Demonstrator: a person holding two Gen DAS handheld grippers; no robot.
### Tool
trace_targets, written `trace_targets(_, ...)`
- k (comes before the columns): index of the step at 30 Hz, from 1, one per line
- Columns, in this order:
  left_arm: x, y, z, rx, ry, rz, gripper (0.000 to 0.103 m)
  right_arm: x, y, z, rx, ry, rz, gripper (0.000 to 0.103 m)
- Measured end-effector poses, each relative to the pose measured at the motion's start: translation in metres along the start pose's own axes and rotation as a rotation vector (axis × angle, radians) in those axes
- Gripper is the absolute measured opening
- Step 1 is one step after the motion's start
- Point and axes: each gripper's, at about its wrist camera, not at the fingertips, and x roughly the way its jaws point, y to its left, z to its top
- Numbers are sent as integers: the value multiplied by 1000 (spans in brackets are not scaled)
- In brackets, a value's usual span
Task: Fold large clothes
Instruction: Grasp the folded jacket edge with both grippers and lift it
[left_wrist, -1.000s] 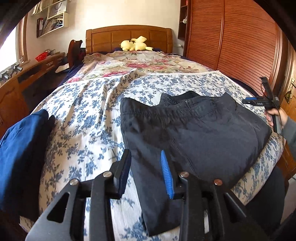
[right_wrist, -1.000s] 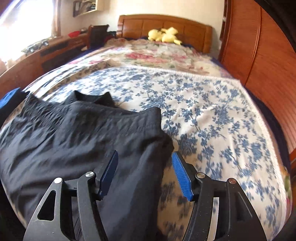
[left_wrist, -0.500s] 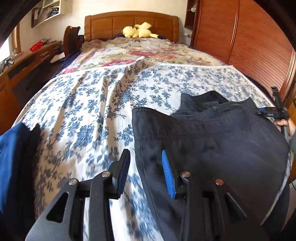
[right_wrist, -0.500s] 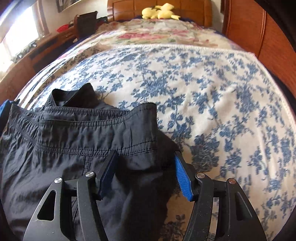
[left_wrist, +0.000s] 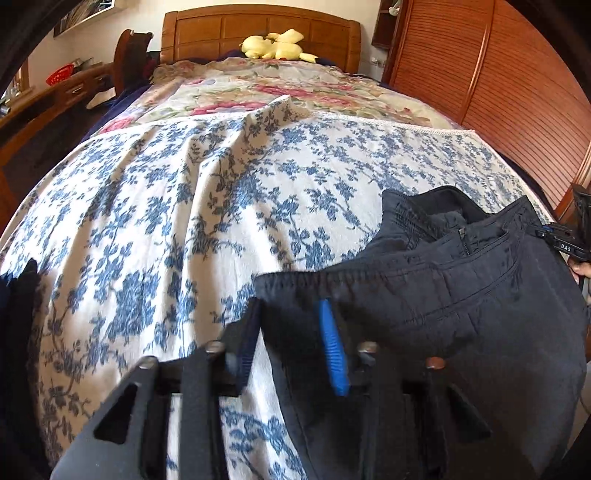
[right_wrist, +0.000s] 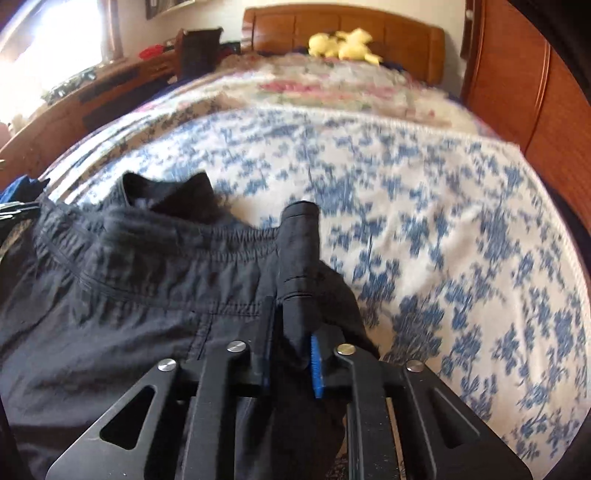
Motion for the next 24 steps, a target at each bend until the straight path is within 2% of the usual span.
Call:
trace_targets(1, 1, 2, 2, -5, 4, 4, 14, -2, 0, 2, -7, -14, -4, 11)
trace_targets(2, 1, 2, 4, -2, 7, 13, 5, -4, 1, 4, -16, -28, -8, 10)
trace_targets(5, -3, -4, 8, 43, -7, 50, 1, -9, 2, 11, -35, -72, -25, 8)
trace_targets(8, -11, -8, 16, 58, -51, 102, 1, -18, 4, 23, -35, -126, -46, 8)
trace_targets(11, -20, -10, 34, 50, -121, 154, 0, -17, 7, 37, -39, -144, -86, 8)
trace_targets(15, -16, -14, 62, 58, -147, 204, 1, -9, 5, 57, -8, -150, -152, 8)
trace_targets(20, -17, -23, 76, 77, -172, 211, 3, 11, 3, 77, 33, -116, -268, 8)
trace_targets(23, -21, -29, 72, 96, -167, 209, 4, 20, 8, 77, 14, -83, -291, 8)
trace_targets(24, -23, -30, 68, 100, -160, 205, 5, 20, 10, 75, 13, -79, -295, 13)
